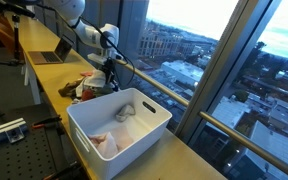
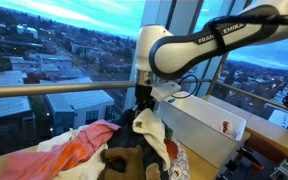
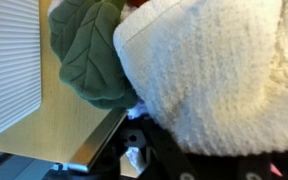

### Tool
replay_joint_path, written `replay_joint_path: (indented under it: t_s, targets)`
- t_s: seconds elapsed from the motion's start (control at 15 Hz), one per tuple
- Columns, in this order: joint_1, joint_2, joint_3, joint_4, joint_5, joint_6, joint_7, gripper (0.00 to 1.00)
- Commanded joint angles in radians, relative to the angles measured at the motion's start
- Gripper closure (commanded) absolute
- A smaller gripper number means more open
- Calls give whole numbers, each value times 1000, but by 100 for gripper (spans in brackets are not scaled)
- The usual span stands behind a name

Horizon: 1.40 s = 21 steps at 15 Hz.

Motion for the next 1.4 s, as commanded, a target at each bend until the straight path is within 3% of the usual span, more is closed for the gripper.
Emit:
replay_joint_path:
  t_s: [0.0, 0.73, 1.0, 1.33]
  targets:
    - [-21, -209, 12, -179, -1, 31, -36, 100]
    - [-63, -754, 22, -471, -72, -12, -4, 100]
    - [-136, -919, 19, -496, -93, -73, -13, 100]
    - [-268, -1040, -5, -405, -168, -248, -66, 100]
